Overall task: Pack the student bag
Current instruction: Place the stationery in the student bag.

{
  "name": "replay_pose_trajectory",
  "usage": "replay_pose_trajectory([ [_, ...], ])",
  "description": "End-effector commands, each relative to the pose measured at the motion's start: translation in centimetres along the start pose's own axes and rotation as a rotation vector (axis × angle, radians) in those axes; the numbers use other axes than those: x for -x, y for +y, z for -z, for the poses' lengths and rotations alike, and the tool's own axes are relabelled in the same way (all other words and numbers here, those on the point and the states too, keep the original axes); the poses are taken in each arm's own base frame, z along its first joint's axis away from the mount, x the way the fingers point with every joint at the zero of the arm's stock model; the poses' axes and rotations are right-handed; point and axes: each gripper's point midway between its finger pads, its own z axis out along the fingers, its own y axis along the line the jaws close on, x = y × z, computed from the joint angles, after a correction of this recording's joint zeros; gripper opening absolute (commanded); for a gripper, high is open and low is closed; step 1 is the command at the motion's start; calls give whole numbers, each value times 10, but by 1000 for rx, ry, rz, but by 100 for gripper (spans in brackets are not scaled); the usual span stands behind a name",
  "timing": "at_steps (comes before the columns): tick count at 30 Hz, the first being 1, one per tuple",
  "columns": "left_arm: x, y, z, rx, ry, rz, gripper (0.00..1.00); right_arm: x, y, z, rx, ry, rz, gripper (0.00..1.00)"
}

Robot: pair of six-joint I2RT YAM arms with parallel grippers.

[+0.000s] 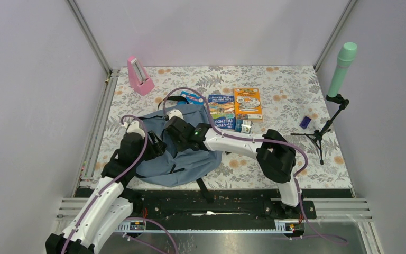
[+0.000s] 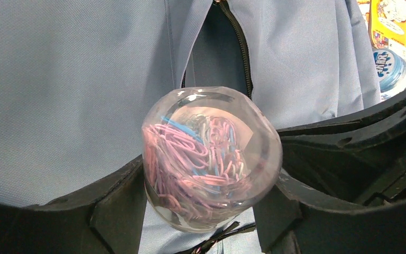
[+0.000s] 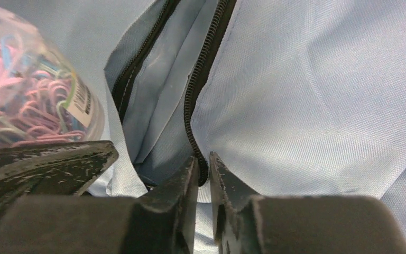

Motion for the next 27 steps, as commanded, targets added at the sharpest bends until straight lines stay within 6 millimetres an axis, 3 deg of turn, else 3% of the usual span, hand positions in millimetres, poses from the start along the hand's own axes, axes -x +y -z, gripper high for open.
replay_pose_trajectory([
  [1,21,-19,2,-65,-45,-15,1,27,-1,14,-40,-80,12,12],
  [4,18,-26,-1,-102,-16,-29,0,32,0,20,-31,-105,7,0],
  [10,12,-39,-6,-167,36,-45,0,41,8,32,29,-153,-48,0],
  [16,10,-47,-11,-204,66,-66,3,39,13,32,53,-143,-56,0],
  [19,7,-46,-14,-198,89,-67,13,39,12,33,51,-146,-63,0],
  [23,5,-45,-16,-191,99,-67,41,40,12,34,52,-146,-66,0],
  [27,7,-40,-16,-164,86,-63,61,41,15,35,66,-146,-73,0],
])
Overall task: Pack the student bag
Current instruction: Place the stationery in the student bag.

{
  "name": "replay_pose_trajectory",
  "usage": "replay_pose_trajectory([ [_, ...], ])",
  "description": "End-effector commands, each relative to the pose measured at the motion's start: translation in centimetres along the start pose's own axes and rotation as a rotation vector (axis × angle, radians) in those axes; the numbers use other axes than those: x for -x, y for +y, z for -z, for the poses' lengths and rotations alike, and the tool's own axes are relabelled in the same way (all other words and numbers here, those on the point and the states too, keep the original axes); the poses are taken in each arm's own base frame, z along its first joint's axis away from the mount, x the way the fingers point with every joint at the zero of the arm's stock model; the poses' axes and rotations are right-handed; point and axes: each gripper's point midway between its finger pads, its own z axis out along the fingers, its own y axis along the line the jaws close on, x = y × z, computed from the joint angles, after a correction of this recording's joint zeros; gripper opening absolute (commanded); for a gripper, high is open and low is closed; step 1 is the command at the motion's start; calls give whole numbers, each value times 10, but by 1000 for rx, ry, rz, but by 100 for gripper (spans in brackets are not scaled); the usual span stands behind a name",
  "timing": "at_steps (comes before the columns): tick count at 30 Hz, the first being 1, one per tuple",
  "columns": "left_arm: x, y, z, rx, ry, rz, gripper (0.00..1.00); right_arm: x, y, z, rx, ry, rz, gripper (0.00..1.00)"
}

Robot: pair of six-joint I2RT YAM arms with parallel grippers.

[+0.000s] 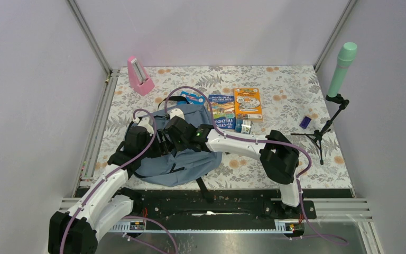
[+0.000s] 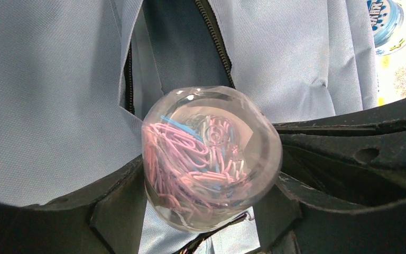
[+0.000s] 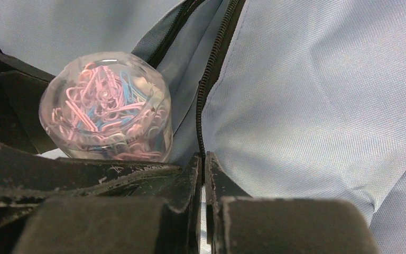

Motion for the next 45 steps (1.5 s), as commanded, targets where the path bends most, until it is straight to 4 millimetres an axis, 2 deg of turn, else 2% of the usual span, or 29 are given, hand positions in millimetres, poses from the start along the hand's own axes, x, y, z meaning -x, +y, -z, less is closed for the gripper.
replay_pose_trajectory([
  [1,28,-16,6,-48,-90,-26,65,33,12,26,54,-96,-39,0],
  [5,29,-15,7,-42,-98,-23,81,35,11,28,52,-107,-45,0],
  [9,30,-14,8,-39,-107,-24,88,36,11,30,51,-110,-45,0],
  [21,46,-2,26,29,-247,10,90,36,12,31,59,-110,-50,0],
  [27,46,0,29,27,-278,37,78,37,12,32,60,-111,-49,0],
  [34,40,3,17,39,-240,47,51,41,13,35,68,-125,-55,0],
  [41,36,5,4,25,-231,61,39,44,17,40,90,-136,-66,0],
  [45,34,2,-5,-10,-231,85,37,45,19,40,99,-134,-67,0],
])
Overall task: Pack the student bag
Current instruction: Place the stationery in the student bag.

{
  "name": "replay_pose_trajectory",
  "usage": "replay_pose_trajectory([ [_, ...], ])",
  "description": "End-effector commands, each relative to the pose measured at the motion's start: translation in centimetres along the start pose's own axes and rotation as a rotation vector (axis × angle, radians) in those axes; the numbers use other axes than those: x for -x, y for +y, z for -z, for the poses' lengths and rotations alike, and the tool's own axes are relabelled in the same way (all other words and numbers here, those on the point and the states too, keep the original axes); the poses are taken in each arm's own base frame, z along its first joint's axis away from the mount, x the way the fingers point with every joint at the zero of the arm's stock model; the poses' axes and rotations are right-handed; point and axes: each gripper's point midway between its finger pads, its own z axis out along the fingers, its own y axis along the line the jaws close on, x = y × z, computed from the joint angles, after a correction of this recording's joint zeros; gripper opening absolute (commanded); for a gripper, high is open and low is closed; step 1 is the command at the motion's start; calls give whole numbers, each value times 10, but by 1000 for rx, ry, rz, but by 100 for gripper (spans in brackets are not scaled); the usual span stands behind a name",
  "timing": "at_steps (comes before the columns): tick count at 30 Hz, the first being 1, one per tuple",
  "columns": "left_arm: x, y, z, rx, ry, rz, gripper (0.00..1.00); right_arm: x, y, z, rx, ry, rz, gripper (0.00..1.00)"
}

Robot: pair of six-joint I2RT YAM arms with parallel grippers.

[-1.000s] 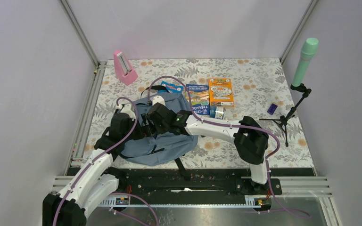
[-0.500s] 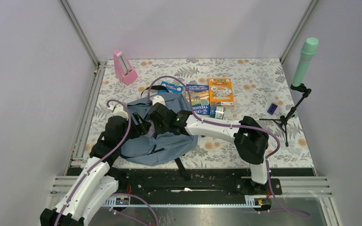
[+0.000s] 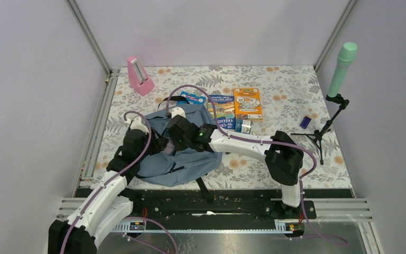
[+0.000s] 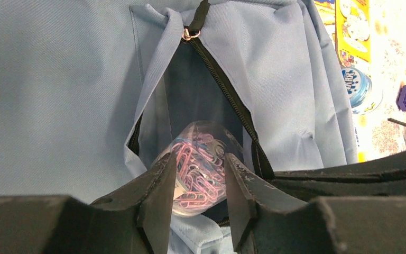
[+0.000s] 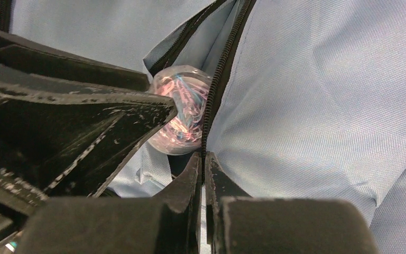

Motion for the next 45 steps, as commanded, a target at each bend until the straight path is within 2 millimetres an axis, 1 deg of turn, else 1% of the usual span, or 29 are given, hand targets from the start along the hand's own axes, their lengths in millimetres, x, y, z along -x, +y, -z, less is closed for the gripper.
replay_pose_trajectory([
  [1,-1,-6,-11,-47,-17,33,36,38,16,25,62,-111,-37,0],
  [5,0,-18,-19,-121,-24,51,34,39,17,25,67,-111,-40,0],
  [8,1,-29,-22,-186,-36,61,33,39,18,26,69,-110,-41,0],
  [10,2,-29,-22,-189,-40,54,34,39,18,26,69,-111,-42,0],
  [13,6,-16,-17,-111,-61,29,46,39,17,26,68,-112,-44,0],
  [15,12,-10,-11,-75,-91,15,59,39,17,27,69,-114,-43,0],
  [16,12,-3,-8,-41,-98,13,66,39,18,28,70,-113,-43,0],
  [17,11,-1,-5,-34,-100,11,70,39,17,28,69,-112,-44,0],
  [18,10,0,-2,-31,-99,10,73,38,17,28,68,-112,-45,0],
  [20,6,3,0,-26,-91,17,74,39,17,29,69,-114,-45,0],
  [23,-6,9,-2,-16,-61,34,71,40,17,30,73,-118,-47,0],
  [25,-10,9,-4,-24,-51,38,65,42,18,31,78,-123,-48,0],
  [29,-7,1,-7,-66,-61,26,53,41,19,30,81,-120,-48,0],
  [35,8,-3,-11,-72,-107,-15,51,39,20,30,84,-117,-47,0],
  [37,7,0,-14,-65,-111,-16,50,39,19,30,83,-115,-48,0],
  [40,4,-1,-21,-74,-94,-17,45,39,19,30,85,-116,-48,0],
  [43,1,-4,-27,-97,-87,-32,43,39,19,31,85,-116,-47,0],
  [45,4,-11,-30,-146,-111,-55,41,39,19,30,84,-116,-47,0],
])
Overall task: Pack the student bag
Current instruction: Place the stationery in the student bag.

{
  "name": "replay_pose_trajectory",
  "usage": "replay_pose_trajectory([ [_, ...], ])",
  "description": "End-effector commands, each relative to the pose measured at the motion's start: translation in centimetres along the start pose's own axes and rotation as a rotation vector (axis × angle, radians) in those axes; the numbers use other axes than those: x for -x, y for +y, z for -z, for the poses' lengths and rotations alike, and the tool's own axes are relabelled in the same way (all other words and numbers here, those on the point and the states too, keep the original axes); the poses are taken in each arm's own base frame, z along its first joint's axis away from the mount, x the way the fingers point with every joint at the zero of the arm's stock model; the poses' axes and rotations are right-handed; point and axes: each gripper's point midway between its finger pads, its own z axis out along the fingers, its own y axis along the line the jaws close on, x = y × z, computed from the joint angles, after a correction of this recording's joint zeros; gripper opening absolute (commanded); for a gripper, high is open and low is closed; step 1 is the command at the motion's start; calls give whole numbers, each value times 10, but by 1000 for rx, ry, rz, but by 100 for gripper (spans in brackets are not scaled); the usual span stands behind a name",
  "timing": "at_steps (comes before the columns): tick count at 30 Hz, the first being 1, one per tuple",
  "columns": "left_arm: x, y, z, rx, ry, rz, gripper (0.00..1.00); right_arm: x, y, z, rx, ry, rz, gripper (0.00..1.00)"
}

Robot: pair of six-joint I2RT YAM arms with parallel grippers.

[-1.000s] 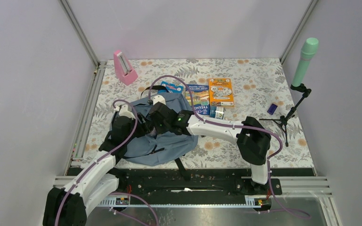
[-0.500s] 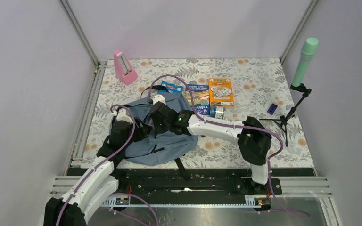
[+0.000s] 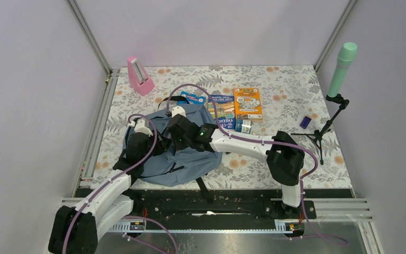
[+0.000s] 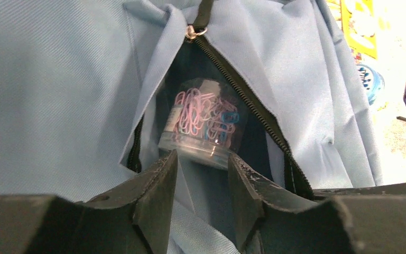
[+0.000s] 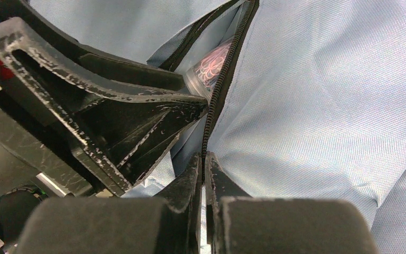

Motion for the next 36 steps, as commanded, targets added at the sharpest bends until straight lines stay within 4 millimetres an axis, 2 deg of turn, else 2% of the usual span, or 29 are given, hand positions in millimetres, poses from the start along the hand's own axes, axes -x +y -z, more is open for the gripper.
replay_pose_trajectory([
  [1,21,-25,-7,-144,-100,-57,40,34,17,26,73,-100,-32,0],
  [13,15,-56,-24,-356,-105,-85,32,34,18,25,77,-97,-35,0],
  [19,13,-49,-25,-323,-104,-82,32,33,17,26,74,-98,-38,0],
  [21,17,-40,-23,-266,-126,-84,40,34,16,28,69,-102,-38,0],
  [24,21,-17,-18,-132,-145,-57,59,34,14,29,63,-106,-39,0],
  [27,19,7,-10,6,-139,-23,76,35,14,31,64,-111,-43,12],
  [29,22,8,-2,16,-153,-22,80,37,14,34,68,-114,-44,21],
  [33,22,7,9,22,-152,-4,83,39,13,41,69,-127,-40,34],
  [36,25,16,21,109,-133,37,84,41,11,50,72,-137,-33,44],
])
